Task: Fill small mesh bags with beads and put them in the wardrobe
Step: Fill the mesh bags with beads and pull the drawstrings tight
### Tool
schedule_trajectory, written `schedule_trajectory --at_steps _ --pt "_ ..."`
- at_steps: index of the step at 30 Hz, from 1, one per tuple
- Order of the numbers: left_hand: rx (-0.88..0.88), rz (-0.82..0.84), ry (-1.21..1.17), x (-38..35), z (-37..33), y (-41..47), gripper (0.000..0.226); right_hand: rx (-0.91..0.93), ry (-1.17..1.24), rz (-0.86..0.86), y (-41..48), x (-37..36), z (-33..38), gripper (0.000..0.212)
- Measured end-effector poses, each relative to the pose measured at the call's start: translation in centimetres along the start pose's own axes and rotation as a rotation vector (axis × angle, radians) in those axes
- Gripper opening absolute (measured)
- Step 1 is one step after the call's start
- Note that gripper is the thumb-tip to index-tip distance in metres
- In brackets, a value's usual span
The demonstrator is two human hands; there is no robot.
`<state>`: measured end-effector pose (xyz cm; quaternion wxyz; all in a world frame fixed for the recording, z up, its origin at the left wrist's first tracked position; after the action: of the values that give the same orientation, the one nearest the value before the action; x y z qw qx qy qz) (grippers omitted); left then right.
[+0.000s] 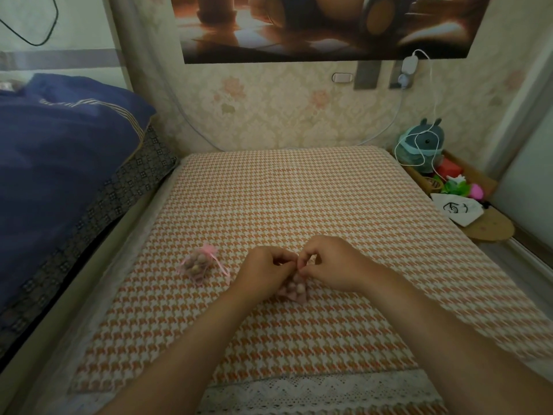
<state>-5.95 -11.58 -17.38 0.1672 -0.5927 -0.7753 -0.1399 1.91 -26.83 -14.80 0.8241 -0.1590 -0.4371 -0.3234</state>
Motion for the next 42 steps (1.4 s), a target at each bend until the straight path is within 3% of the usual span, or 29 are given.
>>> schedule_trajectory --at_steps 4,8,13,20,26,29,33,35,42 --pt "0.002 -0.009 -0.102 -0.4 0.1 0.4 0.016 0.127 -0.032 -0.038 0.2 0.0 0.2 0.010" --pt "0.026 -0.017 0.006 -0.2 0.3 1.1 0.028 0.217 -0.043 -0.063 0.7 0.3 0.0 0.007" --pt "0.019 0.089 0.040 0.6 0.1 1.8 0.031 0.278 -0.015 -0.065 1.2 0.2 -0.2 0.011" --pt "0.036 0.013 0.064 0.8 0.2 1.7 0.023 0.015 0.274 -0.132 1.3 -0.4 -0.8 0.014" --pt "-0.048 -0.086 0.167 0.3 0.0 1.2 0.022 -0.467 0.694 -0.089 0.9 -1.3 -0.4 0.004" --pt "-0.116 -0.069 0.219 0.2 0.0 1.0 0.020 -0.599 0.828 -0.103 0.9 -1.7 0.0 0.005" --pt "-0.127 -0.048 0.235 0.3 0.0 1.0 0.018 -0.526 0.679 -0.143 0.7 -1.7 0.0 0.003" --pt "-0.116 -0.051 0.229 0.3 0.0 1.1 0.017 -0.451 0.566 -0.145 0.8 -1.5 -0.1 0.013" --pt "-0.019 -0.044 0.219 0.5 -0.1 1.6 0.020 -0.127 0.030 -0.095 1.3 -0.6 0.5 0.012"
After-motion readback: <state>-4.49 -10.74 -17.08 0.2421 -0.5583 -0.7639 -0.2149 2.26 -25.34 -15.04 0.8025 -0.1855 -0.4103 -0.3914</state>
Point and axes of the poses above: each hand's wrist, its own y-axis towards the middle knuckle, its own x-axis out of the back of the hand, z = x × y, the point moved 2 cm from there along y, towards the middle knuckle
